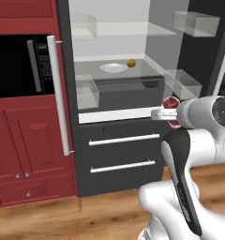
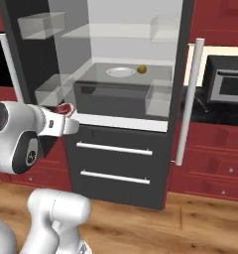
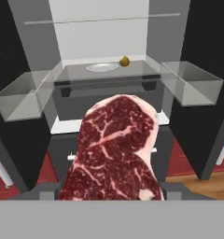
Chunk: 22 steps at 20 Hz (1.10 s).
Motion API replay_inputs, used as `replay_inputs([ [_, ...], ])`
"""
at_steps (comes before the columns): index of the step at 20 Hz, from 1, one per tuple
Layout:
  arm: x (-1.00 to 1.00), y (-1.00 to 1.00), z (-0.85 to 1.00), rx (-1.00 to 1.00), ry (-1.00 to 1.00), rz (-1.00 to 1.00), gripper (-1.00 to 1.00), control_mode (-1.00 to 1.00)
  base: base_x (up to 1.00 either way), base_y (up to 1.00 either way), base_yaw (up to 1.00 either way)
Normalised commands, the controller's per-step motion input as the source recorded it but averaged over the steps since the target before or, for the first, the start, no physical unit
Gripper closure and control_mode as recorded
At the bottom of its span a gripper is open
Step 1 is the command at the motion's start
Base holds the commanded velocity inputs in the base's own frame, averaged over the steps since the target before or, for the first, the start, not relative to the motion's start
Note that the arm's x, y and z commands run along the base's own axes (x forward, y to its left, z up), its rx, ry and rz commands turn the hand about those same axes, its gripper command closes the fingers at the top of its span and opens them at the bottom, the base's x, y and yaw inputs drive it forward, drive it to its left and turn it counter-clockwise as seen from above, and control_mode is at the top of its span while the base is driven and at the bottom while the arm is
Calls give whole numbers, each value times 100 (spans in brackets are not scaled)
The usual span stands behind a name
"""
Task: Retrieve the steak from the fridge and place it on the cutting board.
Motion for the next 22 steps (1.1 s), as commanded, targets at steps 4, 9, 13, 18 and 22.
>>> replay_inputs([
  [4, 0, 0, 0, 0, 0, 0, 100, 100, -66, -30, 0],
  [9, 0, 0, 0, 0, 0, 0, 100, 100, -34, -60, 0],
  [13, 0, 0, 0, 0, 0, 0, 100, 100, -15, -79, 0],
  [18, 0, 0, 0, 0, 0, 0, 100, 100, -2, -91, 0],
  [22, 0, 0, 0, 0, 0, 0, 100, 100, 0, -96, 0],
])
